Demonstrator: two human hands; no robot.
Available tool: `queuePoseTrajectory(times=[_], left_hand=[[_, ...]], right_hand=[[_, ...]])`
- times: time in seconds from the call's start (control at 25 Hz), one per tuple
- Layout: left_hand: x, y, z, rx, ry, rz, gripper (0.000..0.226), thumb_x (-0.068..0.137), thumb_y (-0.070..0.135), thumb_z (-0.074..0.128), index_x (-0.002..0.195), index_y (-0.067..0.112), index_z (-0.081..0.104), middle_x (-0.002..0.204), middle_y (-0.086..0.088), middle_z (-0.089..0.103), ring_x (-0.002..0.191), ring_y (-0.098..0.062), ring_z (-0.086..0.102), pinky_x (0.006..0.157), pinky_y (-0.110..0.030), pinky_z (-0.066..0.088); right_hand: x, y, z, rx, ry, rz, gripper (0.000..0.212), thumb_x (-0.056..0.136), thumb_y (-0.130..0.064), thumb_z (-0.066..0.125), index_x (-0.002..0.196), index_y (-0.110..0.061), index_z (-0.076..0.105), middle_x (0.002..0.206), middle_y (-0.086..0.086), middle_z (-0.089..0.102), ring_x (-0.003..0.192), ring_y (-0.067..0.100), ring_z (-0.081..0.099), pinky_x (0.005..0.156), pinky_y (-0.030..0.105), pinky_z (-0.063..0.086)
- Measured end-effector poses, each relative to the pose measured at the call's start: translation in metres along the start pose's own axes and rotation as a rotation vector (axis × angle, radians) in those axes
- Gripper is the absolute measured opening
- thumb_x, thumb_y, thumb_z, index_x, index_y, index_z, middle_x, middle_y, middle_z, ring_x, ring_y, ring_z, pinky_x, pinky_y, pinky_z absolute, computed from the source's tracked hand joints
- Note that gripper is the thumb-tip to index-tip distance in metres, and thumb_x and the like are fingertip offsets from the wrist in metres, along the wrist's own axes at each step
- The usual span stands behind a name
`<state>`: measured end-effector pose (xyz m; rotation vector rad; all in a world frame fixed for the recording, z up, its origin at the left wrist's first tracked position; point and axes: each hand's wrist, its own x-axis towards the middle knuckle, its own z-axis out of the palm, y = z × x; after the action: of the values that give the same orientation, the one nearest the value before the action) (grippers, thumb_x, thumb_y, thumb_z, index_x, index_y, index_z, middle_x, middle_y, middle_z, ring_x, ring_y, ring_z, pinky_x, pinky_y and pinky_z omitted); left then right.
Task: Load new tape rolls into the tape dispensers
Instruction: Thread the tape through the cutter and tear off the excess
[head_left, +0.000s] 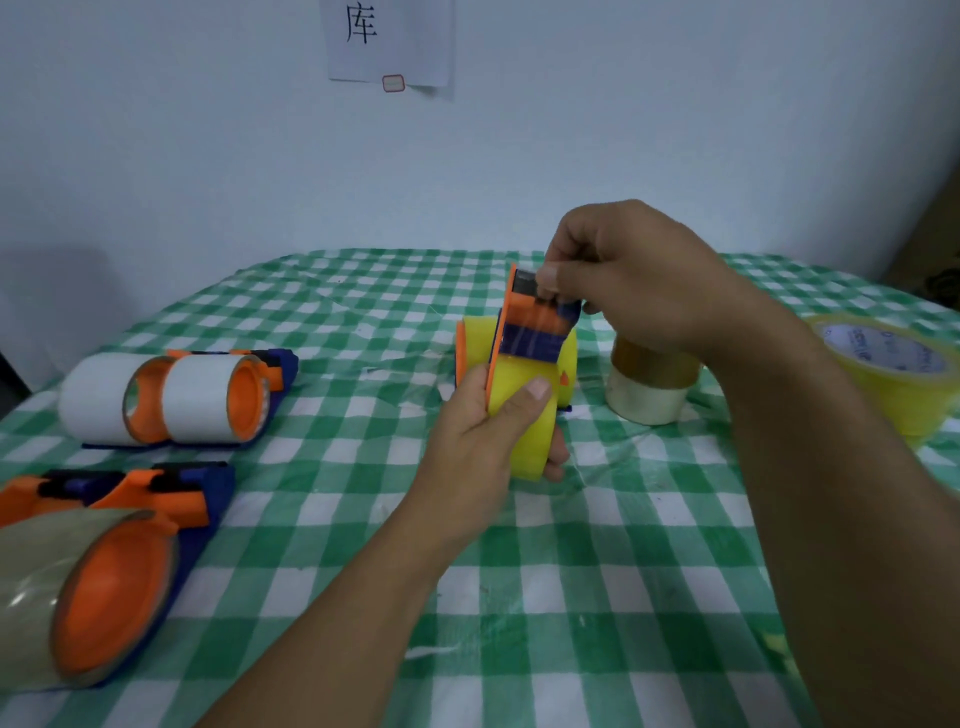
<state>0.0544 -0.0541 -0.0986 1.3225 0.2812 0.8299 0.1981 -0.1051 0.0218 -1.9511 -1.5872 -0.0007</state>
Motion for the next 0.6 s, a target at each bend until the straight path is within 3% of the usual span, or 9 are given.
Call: queuePoseTrajectory(times=[0.24, 0.6], left_hand=[[-0.002, -0.004, -0.004, -0.04, -0.113, -0.011, 0.039, 0.083, 0.008, 0.056, 0.12, -0.002, 0.052, 0.073, -0.012, 0.068, 0.067, -0.022, 0.068, 0.062, -0.03, 0.056], [-0.004, -0.01, -0.005, -0.025, -0.278, 0.006, 0.047, 0.084, -0.004, 0.056, 0.129, 0.002, 0.046, 0.085, -0.017, 0.071, 0.079, -0.03, 0.068, 0.075, -0.037, 0.057]], right_hand=[[0.004, 0.014, 0.005, 0.14, 0.042, 0.044, 0.016, 0.101, -0.021, 0.055, 0.086, -0.02, 0.06, 0.083, -0.005, 0.074, 0.075, 0.008, 0.073, 0.083, 0.047, 0.059], [0.001, 0.018, -0.005, 0.243, 0.11, 0.087, 0.013, 0.102, -0.017, 0.053, 0.092, -0.012, 0.059, 0.088, 0.002, 0.073, 0.066, 0.014, 0.07, 0.066, 0.044, 0.06]])
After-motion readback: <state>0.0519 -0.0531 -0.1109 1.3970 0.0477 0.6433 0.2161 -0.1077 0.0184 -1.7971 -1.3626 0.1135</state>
